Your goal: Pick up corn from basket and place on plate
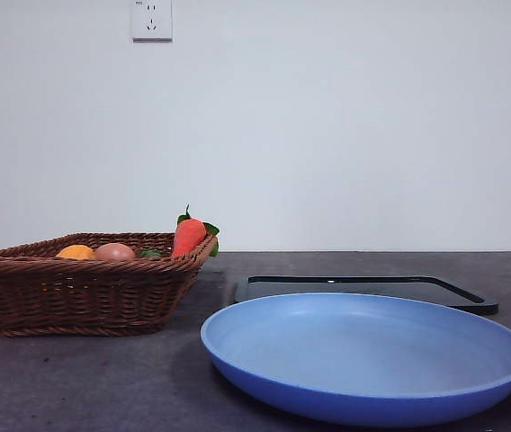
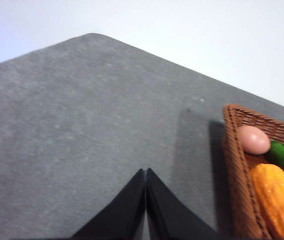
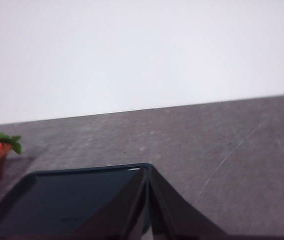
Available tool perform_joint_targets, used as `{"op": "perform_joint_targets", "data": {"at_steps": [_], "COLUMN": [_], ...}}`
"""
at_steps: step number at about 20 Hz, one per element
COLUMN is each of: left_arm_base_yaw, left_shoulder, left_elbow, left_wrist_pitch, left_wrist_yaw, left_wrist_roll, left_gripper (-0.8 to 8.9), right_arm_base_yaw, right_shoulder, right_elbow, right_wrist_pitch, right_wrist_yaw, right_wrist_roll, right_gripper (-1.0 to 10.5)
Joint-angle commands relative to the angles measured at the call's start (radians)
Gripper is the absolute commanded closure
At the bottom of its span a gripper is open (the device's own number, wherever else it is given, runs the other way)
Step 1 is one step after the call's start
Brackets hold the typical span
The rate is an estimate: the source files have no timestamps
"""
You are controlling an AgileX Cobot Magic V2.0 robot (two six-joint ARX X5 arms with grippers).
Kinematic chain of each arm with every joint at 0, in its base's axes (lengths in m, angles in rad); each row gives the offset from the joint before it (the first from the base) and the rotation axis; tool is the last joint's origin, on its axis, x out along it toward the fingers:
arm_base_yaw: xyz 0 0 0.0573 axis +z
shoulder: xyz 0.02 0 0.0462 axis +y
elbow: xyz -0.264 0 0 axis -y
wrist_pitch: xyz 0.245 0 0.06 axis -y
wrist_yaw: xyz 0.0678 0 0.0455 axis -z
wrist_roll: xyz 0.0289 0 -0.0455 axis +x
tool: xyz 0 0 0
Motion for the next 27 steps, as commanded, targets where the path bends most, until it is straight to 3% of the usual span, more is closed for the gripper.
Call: {"op": "perform_joint_targets", "data": {"at_steps": [1, 3, 7, 13, 21, 27], "left_arm_base_yaw": [0.003, 0.003, 0.003, 0.003, 0.003, 0.003], "left_shoulder": [-0.001, -0.001, 0.006, 0.067, 0.222, 0.328], "left_elbow": [0.003, 0.016, 0.061, 0.172, 0.361, 0.510], "left_wrist_pitch": [-0.009, -0.009, -0.041, -0.132, -0.282, -0.437], "left_wrist_yaw": [0.068, 0.127, 0.200, 0.332, 0.497, 0.557], "left_wrist_roll": [-0.024, -0.033, -0.108, -0.122, -0.061, 0.075], "left_gripper": [8.09, 8.09, 8.09, 8.09, 8.09, 8.09], "right_arm_base_yaw": [-0.002, -0.001, -0.002, -0.002, -0.001, 0.002], "right_shoulder": [-0.002, -0.002, 0.000, 0.047, 0.192, 0.329], "right_elbow": [-0.003, 0.006, 0.036, 0.146, 0.355, 0.524], "right_wrist_pitch": [0.005, 0.006, -0.016, -0.221, -0.407, -0.601], "right_wrist_yaw": [-0.002, -0.019, -0.053, -0.054, -0.147, -0.213], "right_wrist_roll": [0.162, 0.203, 0.203, 0.169, 0.089, -0.019], "right_gripper": [9.5, 9.4, 9.5, 9.5, 9.5, 9.4]}}
